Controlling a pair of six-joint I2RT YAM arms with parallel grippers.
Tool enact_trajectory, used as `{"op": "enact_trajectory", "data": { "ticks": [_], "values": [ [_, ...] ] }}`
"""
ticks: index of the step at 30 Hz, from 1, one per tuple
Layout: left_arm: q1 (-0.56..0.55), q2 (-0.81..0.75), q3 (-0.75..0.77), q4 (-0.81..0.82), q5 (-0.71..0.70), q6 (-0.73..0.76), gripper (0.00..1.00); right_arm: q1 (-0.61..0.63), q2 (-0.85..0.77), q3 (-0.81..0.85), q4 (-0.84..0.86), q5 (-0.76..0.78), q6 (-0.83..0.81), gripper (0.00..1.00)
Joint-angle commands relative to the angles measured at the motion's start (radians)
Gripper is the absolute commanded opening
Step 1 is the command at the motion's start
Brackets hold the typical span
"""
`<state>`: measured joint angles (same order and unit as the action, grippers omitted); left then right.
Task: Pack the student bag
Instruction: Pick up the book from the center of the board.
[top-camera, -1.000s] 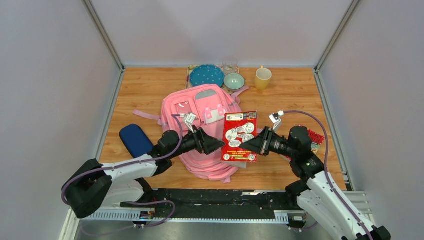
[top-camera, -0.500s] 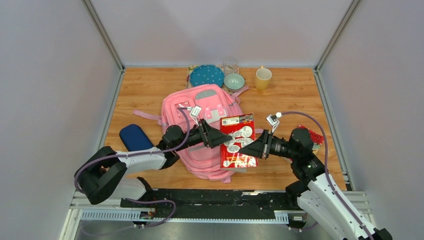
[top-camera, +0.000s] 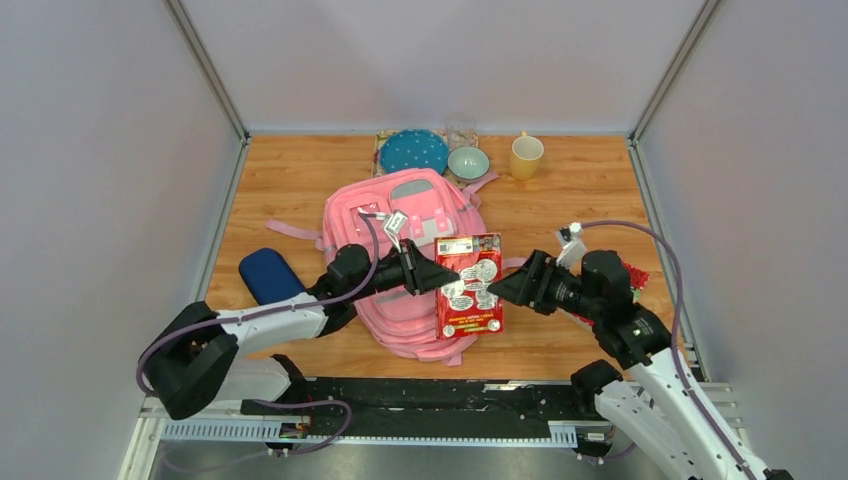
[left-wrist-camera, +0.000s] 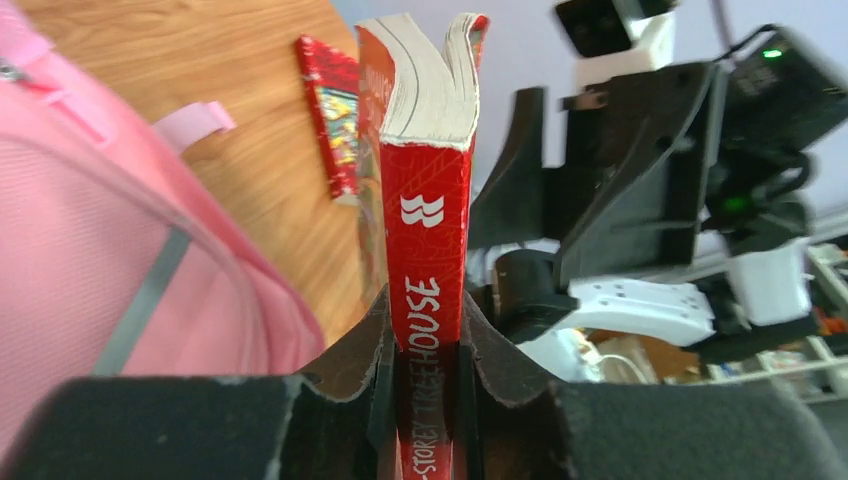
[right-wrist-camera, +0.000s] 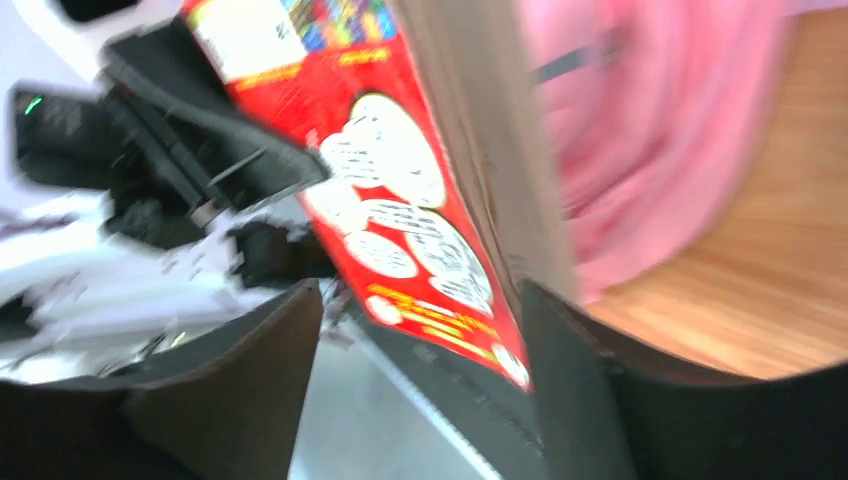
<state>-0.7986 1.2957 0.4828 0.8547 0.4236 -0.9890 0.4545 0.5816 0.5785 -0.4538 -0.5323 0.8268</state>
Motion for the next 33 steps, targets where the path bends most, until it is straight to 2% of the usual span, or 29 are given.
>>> {"op": "enact_trajectory", "data": {
  "ticks": [1,2,4,7,8,11,13,19,23,28,33],
  "values": [
    [0.006,-0.191,0.04,-0.265,-0.124,0.224,0.0,0.001,-0.101,0.118,-0.388,0.52,-0.032,0.82],
    [0.006,-0.22,0.045,-0.354,-0.147,0.249,0.0,0.001,-0.13,0.112,-0.391,0.572,-0.026,0.88],
    [0.007,-0.29,0.059,-0.416,-0.212,0.308,0.0,0.001,-0.224,0.066,-0.332,0.557,-0.009,0.9],
    [0.009,-0.352,0.073,-0.489,-0.275,0.34,0.0,0.0,-0.275,-0.011,-0.229,0.422,0.049,0.91],
    [0.009,-0.361,0.074,-0.505,-0.285,0.343,0.0,0.001,-0.278,-0.031,-0.198,0.332,0.069,0.91],
    [0.01,-0.394,0.068,-0.488,-0.322,0.332,0.0,0.003,-0.247,-0.1,-0.073,0.165,0.132,0.91],
    [0.01,-0.407,0.048,-0.441,-0.35,0.31,0.0,0.018,-0.232,-0.12,-0.011,0.132,0.161,0.91],
    [0.01,-0.424,-0.026,-0.265,-0.422,0.24,0.0,0.116,-0.201,-0.141,0.121,0.164,0.23,0.91],
    [0.01,-0.414,-0.052,-0.131,-0.448,0.173,0.0,0.232,-0.146,-0.186,0.234,0.25,0.313,0.92],
    [0.009,-0.397,-0.096,0.015,-0.497,0.023,0.0,0.328,-0.048,-0.215,0.389,0.351,0.35,0.95],
    [0.007,-0.389,-0.148,0.07,-0.534,-0.138,0.0,0.389,-0.019,-0.235,0.562,0.431,0.368,0.98]
  ]
}}
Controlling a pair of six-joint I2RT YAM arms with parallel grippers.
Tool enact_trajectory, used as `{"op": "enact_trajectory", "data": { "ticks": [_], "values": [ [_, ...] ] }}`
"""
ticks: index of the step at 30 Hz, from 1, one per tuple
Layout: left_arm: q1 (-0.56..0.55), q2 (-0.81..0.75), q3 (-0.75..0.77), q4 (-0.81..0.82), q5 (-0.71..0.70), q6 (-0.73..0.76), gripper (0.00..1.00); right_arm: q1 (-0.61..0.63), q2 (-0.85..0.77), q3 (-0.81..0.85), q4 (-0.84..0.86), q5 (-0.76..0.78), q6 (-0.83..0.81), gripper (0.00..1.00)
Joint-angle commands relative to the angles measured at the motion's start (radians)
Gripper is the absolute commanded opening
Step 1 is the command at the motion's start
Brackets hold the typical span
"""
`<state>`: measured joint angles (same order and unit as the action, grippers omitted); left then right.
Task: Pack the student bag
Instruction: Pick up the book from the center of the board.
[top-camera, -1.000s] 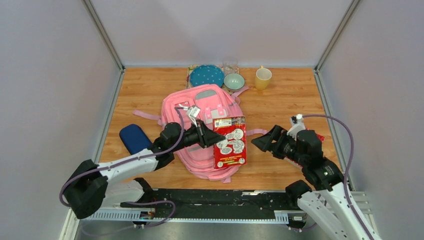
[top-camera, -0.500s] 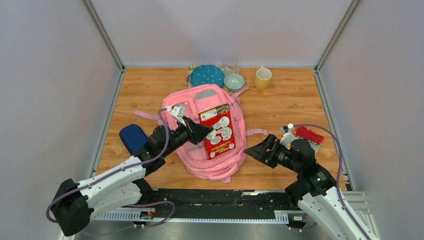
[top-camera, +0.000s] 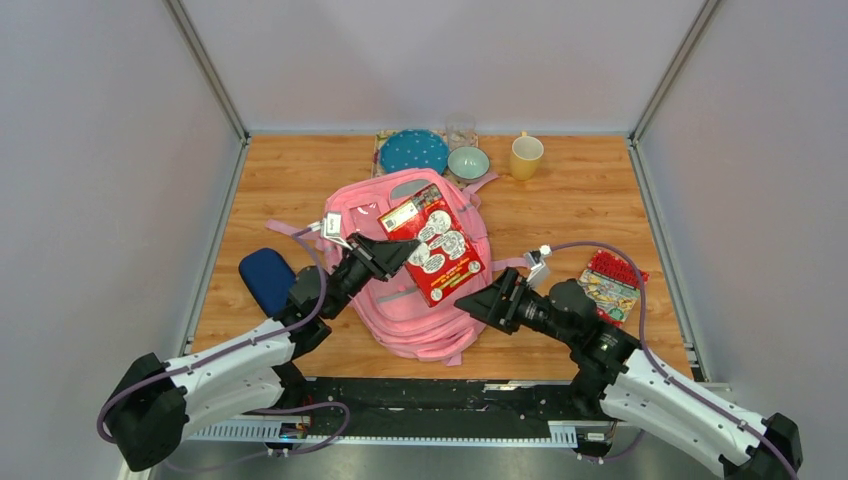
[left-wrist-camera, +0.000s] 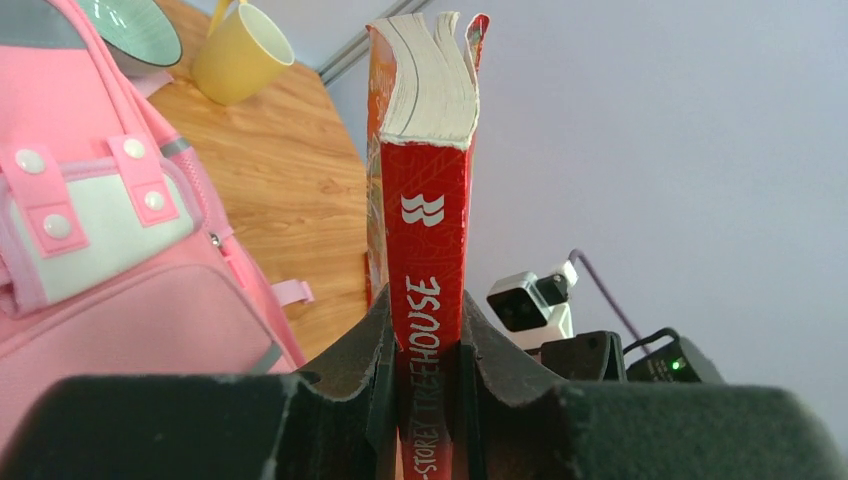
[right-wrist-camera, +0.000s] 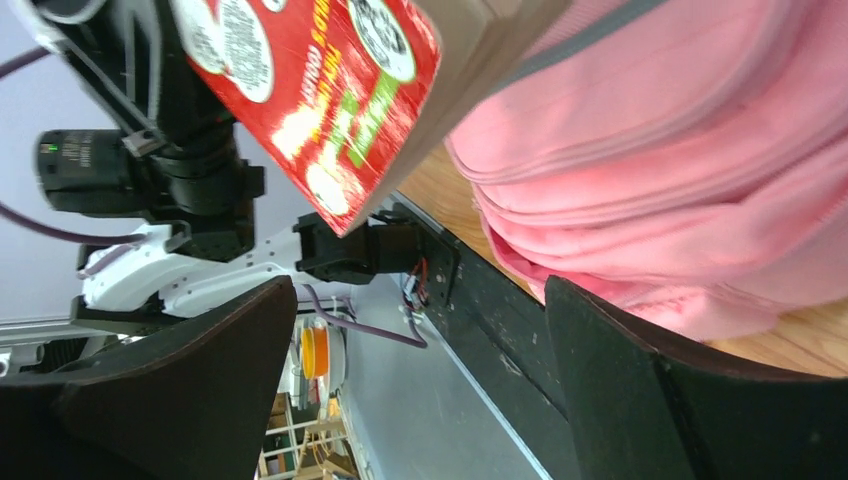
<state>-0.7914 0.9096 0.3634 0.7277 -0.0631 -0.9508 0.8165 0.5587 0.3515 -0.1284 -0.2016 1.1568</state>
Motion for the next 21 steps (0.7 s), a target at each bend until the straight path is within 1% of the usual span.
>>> {"op": "enact_trajectory", "data": {
  "ticks": [1,3,7,8,9,10,12,14,21],
  "values": [
    [0.0,-0.003,-0.04,0.228,-0.052,-0.192,0.0,0.027,0.009,-0.011,0.255,0.108,0.04,0.98],
    [0.0,-0.009,-0.063,0.239,-0.064,-0.222,0.0,0.027,0.033,-0.013,0.314,0.105,0.041,0.98],
    [-0.009,-0.012,-0.086,0.277,-0.081,-0.25,0.0,0.027,0.09,-0.016,0.371,0.116,0.072,0.99],
    [-0.015,-0.005,-0.098,0.298,-0.093,-0.259,0.0,0.027,0.105,-0.029,0.39,0.119,0.081,0.99],
    [-0.02,0.012,-0.104,0.329,-0.099,-0.27,0.0,0.029,0.134,-0.04,0.451,0.119,0.093,0.99],
    [-0.031,0.021,-0.112,0.387,-0.109,-0.276,0.0,0.027,0.151,-0.049,0.485,0.11,0.107,0.98],
    [-0.035,0.047,-0.129,0.432,-0.127,-0.298,0.0,0.029,0.193,-0.055,0.535,0.1,0.129,0.98],
    [-0.037,0.061,-0.135,0.489,-0.13,-0.305,0.0,0.03,0.205,-0.051,0.539,0.099,0.129,0.98],
    [-0.049,0.109,-0.155,0.541,-0.13,-0.353,0.0,0.03,0.191,-0.019,0.573,0.157,0.066,0.98]
  ]
}}
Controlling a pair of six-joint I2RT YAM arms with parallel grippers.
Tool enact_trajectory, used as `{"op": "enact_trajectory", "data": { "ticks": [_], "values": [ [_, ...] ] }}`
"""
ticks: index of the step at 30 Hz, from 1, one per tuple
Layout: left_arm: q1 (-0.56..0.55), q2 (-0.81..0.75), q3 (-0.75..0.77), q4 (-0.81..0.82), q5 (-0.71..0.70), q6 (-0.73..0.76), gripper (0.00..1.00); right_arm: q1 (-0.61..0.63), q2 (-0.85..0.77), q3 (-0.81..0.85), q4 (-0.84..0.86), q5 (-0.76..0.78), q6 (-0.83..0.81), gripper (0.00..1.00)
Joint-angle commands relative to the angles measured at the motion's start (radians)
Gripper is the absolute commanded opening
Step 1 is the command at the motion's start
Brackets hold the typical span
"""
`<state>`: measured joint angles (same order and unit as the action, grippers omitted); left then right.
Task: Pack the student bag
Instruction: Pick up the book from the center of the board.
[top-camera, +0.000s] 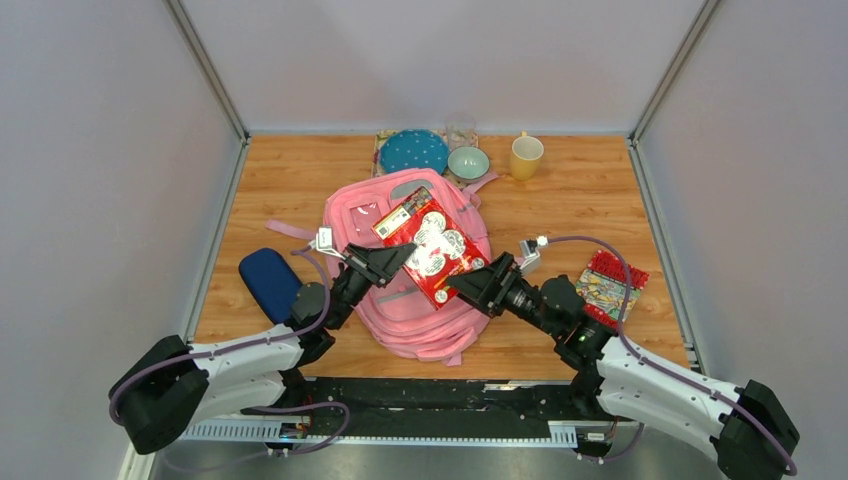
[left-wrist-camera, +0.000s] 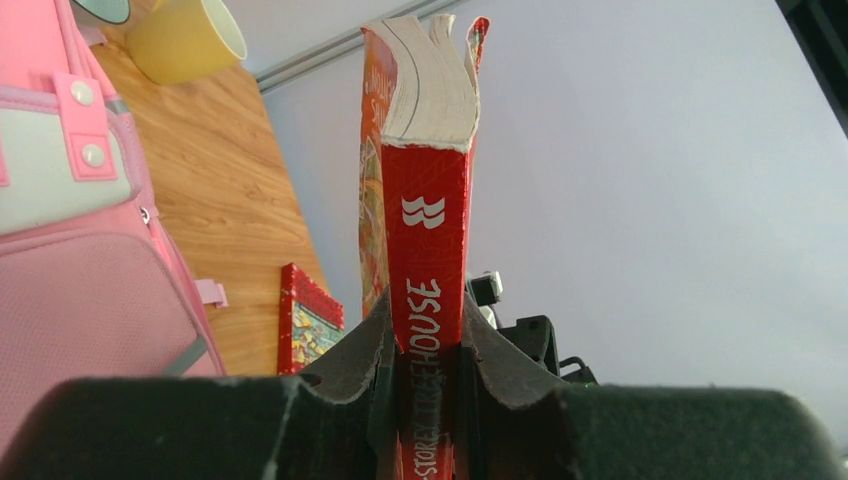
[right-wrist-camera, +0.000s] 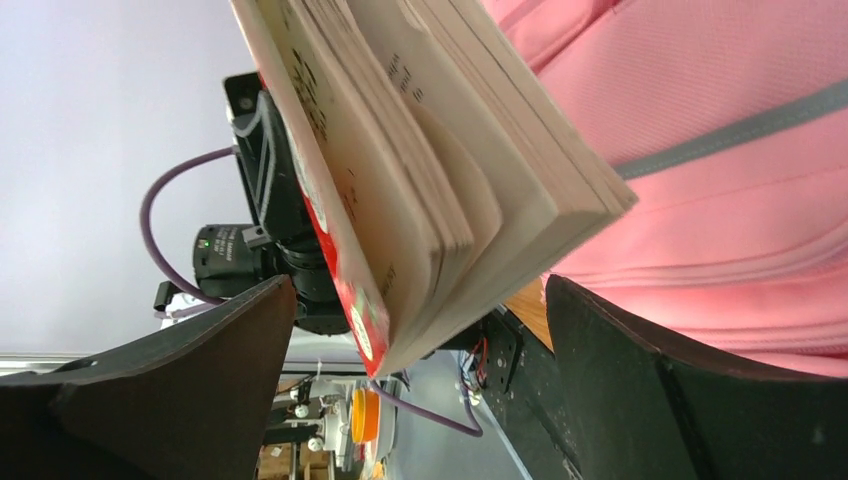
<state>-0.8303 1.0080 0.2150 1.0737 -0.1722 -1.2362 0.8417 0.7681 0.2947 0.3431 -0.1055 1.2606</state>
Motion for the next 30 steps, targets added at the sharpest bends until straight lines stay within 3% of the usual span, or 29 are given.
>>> {"op": "enact_trajectory", "data": {
  "ticks": [1,9,19,25,26,28,30],
  "values": [
    [-0.01,0.018,-0.009,0.218,-0.021,-0.072,0.0,0.004,-0.018,0.038,0.108,0.072,-0.038,0.98],
    [-0.024,0.087,-0.032,0.322,-0.018,-0.127,0.0,0.002,0.008,0.041,0.238,0.104,-0.058,0.84],
    [-0.032,0.133,-0.072,0.413,-0.03,-0.181,0.0,0.002,-0.018,0.037,0.297,0.156,-0.063,0.48],
    [-0.038,0.132,-0.075,0.408,-0.027,-0.172,0.0,0.002,-0.026,0.076,0.186,0.155,-0.081,0.48],
    [-0.038,0.132,-0.072,0.407,-0.021,-0.171,0.0,0.002,-0.024,0.078,0.175,0.152,-0.086,0.4],
    [-0.038,0.132,-0.068,0.388,-0.012,-0.171,0.0,0.003,-0.023,0.086,0.143,0.148,-0.093,0.1],
    [-0.039,0.126,-0.051,0.352,0.028,-0.154,0.0,0.002,-0.029,0.101,0.097,0.155,-0.096,0.0]
  ]
}}
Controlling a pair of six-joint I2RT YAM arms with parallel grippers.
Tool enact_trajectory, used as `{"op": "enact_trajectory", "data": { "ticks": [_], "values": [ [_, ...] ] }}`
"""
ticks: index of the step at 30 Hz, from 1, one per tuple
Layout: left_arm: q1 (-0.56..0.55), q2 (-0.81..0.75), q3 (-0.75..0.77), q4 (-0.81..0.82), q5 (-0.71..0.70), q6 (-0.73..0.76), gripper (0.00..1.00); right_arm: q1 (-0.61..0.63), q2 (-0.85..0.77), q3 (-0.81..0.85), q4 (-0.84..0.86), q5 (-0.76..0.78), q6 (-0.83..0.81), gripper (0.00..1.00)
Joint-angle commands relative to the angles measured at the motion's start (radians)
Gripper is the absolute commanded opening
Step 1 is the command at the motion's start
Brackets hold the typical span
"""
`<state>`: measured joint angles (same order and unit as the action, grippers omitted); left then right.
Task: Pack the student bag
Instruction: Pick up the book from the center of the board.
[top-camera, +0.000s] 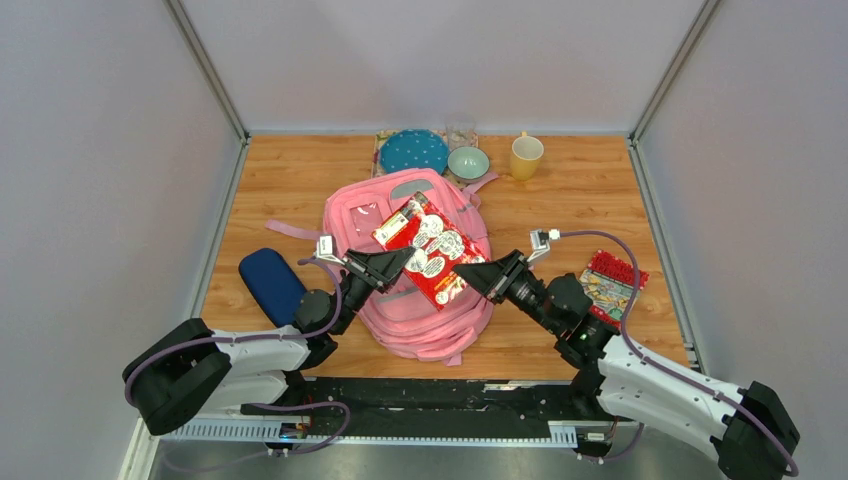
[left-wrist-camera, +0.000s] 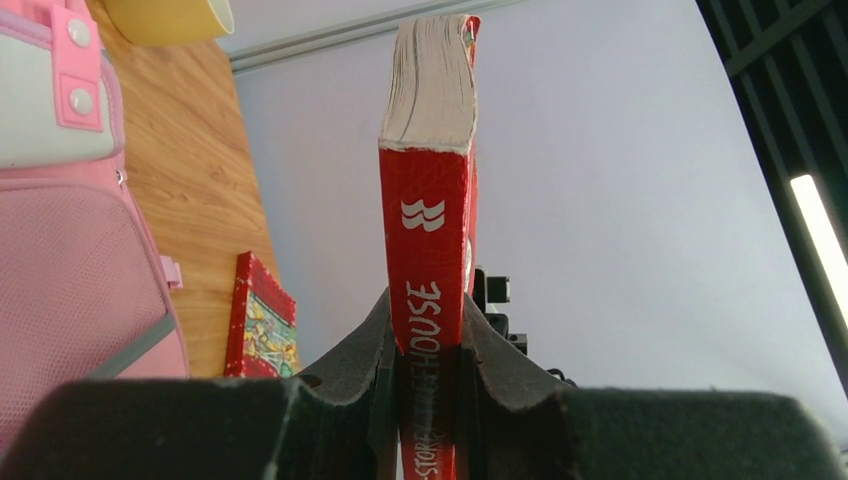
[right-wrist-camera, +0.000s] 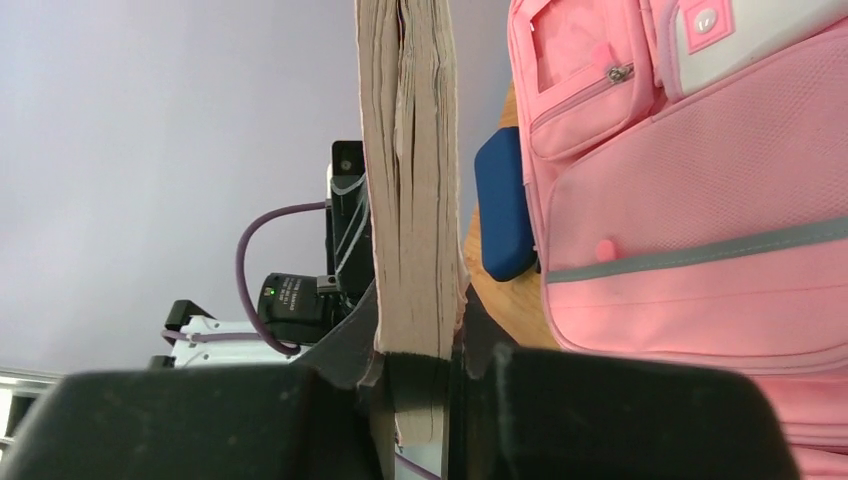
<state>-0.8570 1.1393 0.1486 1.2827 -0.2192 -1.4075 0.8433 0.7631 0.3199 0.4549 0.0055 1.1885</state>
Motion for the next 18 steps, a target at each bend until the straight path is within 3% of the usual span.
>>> {"op": "enact_trajectory", "data": {
  "ticks": [1,5,6,7,8,9,12,18],
  "values": [
    [-0.01,-0.01,0.025,0.114,0.102,0.025,0.01,0.0,-0.03,0.079,-0.031,0.047,-0.027,0.0],
    [0.004,-0.056,0.153,-0.216,0.378,0.195,0.42,0.003,-0.122,0.137,-0.246,0.114,-0.12,0.0],
    [0.004,-0.087,0.187,-0.458,0.411,0.247,0.46,0.005,-0.155,0.174,-0.384,0.144,-0.138,0.0],
    [0.004,-0.099,0.224,-0.585,0.437,0.31,0.52,0.004,-0.215,0.192,-0.45,0.181,-0.151,0.0],
    [0.003,-0.11,0.297,-0.709,0.449,0.432,0.67,0.005,-0.252,0.206,-0.522,0.247,-0.186,0.0],
    [0.003,-0.122,0.328,-0.935,0.442,0.485,0.75,0.004,-0.283,0.231,-0.627,0.278,-0.2,0.0],
    [0.001,-0.154,0.37,-1.165,0.409,0.652,0.76,0.004,-0.379,0.271,-0.805,0.395,-0.239,0.0],
    [-0.065,-0.158,0.399,-1.385,0.403,0.869,0.78,0.004,-0.462,0.392,-1.138,0.556,-0.244,0.0]
  ]
}}
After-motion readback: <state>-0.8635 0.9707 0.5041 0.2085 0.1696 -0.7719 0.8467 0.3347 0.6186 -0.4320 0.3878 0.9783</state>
